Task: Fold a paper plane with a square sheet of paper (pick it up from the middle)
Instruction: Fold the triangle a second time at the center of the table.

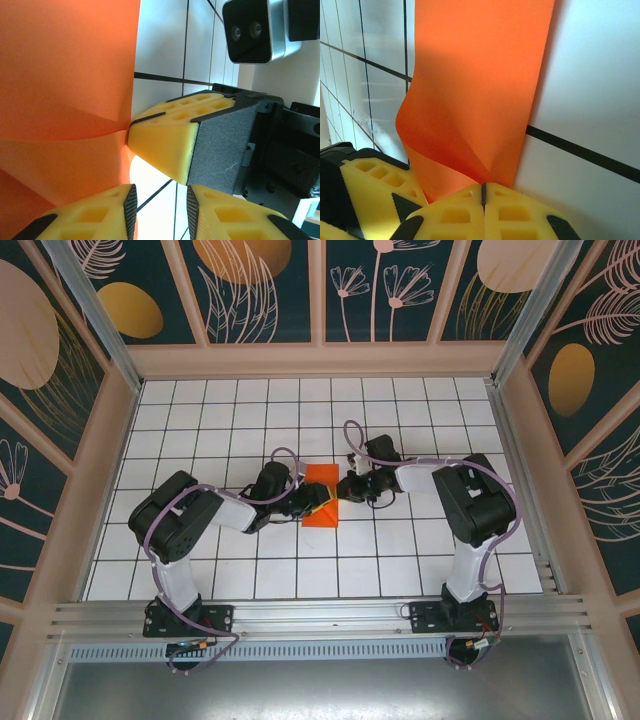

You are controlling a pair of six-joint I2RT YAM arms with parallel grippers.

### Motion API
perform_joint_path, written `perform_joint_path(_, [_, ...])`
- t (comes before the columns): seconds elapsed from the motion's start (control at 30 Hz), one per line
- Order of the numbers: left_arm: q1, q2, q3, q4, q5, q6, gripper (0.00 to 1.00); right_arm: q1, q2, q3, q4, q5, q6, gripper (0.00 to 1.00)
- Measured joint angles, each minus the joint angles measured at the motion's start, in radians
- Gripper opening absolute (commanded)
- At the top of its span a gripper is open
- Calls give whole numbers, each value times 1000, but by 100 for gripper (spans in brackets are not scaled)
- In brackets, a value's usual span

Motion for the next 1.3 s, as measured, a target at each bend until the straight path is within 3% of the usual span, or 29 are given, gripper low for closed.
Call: perform_joint_path(1.3, [0, 9, 10, -24, -4, 23, 32, -3, 0, 16, -12, 14, -56, 1])
